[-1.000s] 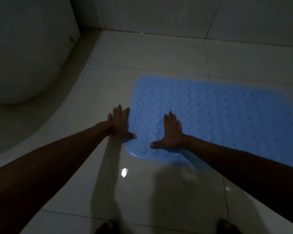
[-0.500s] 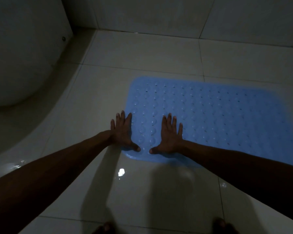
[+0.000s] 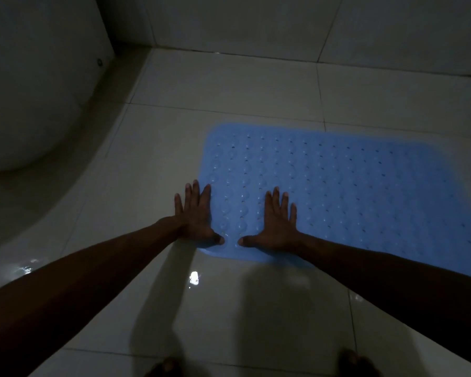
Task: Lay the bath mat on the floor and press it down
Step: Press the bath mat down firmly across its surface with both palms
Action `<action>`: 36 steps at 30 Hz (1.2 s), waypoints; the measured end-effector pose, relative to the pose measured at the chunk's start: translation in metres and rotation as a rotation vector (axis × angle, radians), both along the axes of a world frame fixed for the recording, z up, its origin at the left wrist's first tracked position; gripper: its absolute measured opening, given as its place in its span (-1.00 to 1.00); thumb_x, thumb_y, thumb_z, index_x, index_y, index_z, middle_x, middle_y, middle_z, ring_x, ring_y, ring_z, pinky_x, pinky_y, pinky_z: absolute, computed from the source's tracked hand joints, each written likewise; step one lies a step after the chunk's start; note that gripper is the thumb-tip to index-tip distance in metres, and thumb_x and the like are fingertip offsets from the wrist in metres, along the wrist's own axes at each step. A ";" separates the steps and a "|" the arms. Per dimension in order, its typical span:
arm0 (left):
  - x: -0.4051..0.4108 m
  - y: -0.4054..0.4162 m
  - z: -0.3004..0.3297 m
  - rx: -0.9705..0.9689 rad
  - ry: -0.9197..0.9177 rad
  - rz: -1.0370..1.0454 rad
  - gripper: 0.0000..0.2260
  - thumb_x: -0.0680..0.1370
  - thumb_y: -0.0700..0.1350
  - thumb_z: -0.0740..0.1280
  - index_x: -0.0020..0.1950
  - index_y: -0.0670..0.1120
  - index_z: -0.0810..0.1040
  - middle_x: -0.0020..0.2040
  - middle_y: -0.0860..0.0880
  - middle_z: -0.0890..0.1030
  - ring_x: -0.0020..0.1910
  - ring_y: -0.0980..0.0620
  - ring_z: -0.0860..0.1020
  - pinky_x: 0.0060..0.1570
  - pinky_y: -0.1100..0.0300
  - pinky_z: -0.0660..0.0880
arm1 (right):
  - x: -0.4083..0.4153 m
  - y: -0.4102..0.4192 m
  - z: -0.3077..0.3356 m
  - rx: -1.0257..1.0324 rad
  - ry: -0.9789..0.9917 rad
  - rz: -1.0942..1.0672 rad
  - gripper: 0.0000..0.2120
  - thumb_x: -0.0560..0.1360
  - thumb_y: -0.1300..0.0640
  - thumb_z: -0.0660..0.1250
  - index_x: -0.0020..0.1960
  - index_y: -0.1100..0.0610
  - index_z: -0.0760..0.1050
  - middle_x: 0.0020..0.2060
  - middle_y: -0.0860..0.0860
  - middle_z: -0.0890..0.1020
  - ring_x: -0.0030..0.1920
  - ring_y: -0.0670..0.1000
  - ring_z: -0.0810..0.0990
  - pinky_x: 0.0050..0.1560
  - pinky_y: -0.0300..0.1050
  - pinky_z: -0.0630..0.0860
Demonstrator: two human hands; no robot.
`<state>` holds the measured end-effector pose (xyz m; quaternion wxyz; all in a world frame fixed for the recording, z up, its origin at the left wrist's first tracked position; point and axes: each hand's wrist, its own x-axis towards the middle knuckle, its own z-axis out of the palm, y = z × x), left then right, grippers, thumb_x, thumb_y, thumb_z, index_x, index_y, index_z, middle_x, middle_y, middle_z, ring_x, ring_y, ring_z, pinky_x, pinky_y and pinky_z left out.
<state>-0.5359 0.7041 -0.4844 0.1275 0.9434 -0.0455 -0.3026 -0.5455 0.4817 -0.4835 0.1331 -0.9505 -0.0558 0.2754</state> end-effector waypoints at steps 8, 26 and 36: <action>0.006 -0.001 0.005 0.028 0.021 -0.020 0.31 0.20 0.42 0.45 0.49 -0.05 -0.45 0.47 -0.17 -0.48 0.44 -0.19 -0.46 0.39 -0.18 -0.41 | 0.013 -0.022 0.013 -0.032 0.109 0.161 0.29 0.34 -0.26 0.49 0.54 0.18 -0.43 0.50 0.13 -0.45 0.51 0.18 -0.42 0.48 0.15 -0.34; 0.013 -0.036 -0.006 -0.048 -0.060 0.107 0.28 0.14 0.50 0.31 0.54 -0.07 -0.35 0.50 -0.16 -0.44 0.46 -0.16 -0.45 0.38 -0.15 -0.40 | 0.018 -0.045 0.000 -0.007 0.018 0.105 0.42 0.14 -0.58 0.34 0.49 0.02 -0.55 0.43 -0.01 -0.57 0.41 0.08 -0.61 0.39 0.22 -0.54; 0.028 -0.038 0.006 0.025 -0.038 0.028 0.25 0.26 0.41 0.42 0.52 -0.06 -0.40 0.47 -0.18 -0.48 0.43 -0.19 -0.48 0.38 -0.19 -0.41 | 0.023 -0.039 -0.003 0.037 -0.032 -0.003 0.25 0.31 -0.42 0.39 0.55 0.03 -0.43 0.51 0.05 -0.44 0.50 0.11 -0.47 0.43 0.24 -0.46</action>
